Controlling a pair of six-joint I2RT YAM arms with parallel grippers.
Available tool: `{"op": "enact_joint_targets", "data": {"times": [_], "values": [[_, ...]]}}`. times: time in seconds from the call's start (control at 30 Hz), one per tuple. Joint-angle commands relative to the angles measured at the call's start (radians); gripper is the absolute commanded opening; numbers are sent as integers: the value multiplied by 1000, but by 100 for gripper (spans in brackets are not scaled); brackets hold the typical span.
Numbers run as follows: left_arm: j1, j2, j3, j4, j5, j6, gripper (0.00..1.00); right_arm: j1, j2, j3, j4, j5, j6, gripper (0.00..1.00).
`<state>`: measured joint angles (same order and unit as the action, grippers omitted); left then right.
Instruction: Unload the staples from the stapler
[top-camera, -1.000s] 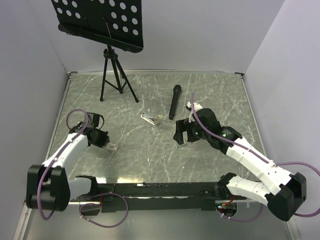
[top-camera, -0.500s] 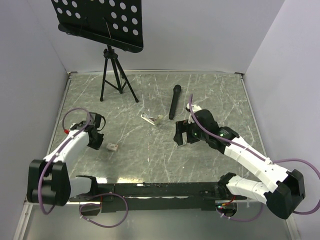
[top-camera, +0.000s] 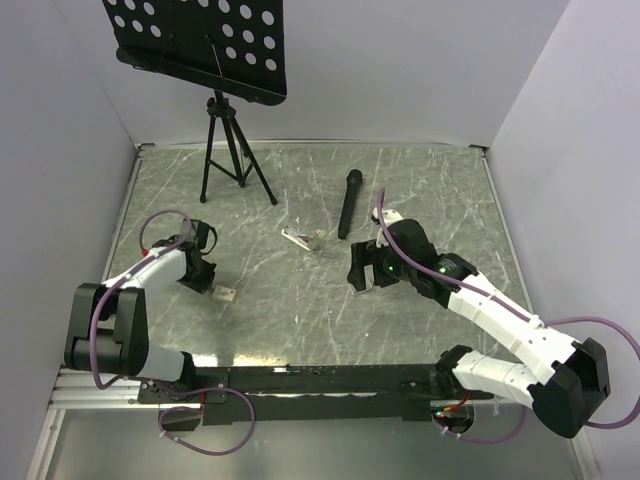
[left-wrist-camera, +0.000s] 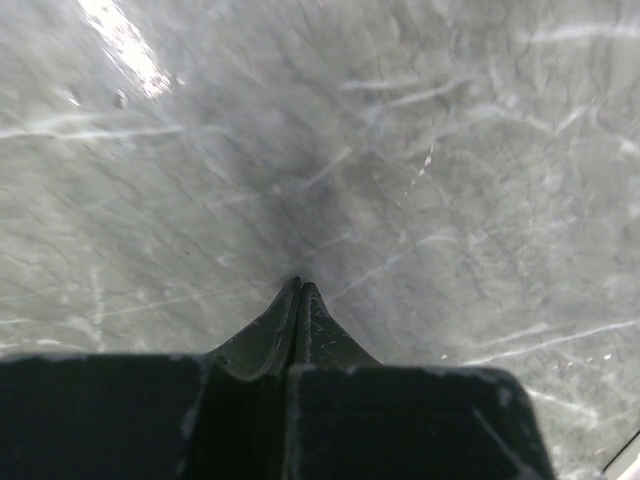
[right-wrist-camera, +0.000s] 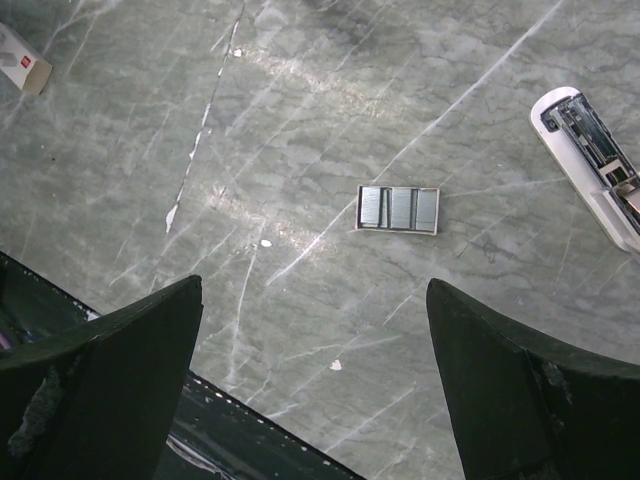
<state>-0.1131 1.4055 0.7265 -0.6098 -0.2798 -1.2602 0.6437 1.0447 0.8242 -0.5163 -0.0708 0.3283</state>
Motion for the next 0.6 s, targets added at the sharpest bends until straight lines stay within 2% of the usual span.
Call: {"op": "enact_joint_targets", "data": {"times": [0.0, 0.37, 0.57], "values": [[-17, 21, 7, -4, 65, 10, 1, 7, 3, 7, 19, 23, -8, 100], [-131, -10, -21, -88, 108, -82, 1, 5, 66, 21, 19, 69, -17, 100], [-175, -72, -44, -151, 68, -152, 1, 5, 74, 10, 27, 59, -15, 100]]}}
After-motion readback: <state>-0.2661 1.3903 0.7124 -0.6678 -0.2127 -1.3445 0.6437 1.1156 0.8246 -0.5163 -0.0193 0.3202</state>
